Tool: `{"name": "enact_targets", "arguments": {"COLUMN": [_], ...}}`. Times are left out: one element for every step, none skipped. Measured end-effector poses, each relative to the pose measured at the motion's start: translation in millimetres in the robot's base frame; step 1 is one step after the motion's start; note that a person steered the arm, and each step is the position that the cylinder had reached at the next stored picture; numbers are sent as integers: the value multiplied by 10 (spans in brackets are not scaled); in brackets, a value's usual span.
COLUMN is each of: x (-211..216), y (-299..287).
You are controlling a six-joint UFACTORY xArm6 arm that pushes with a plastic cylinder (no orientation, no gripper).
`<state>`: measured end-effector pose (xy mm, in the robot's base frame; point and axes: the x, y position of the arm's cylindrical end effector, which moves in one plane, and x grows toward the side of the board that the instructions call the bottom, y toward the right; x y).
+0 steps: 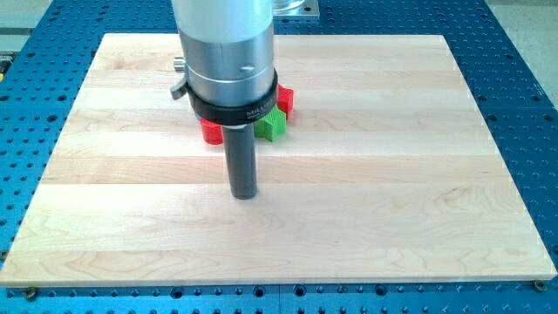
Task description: Move the red circle to the bottom left of the blue cube
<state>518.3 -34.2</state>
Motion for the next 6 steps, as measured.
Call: {"name": "enact_targets", "arguments": {"x": [63, 93, -156, -292, -722, -1262], "y": [267, 287, 26, -166, -196, -304]}}
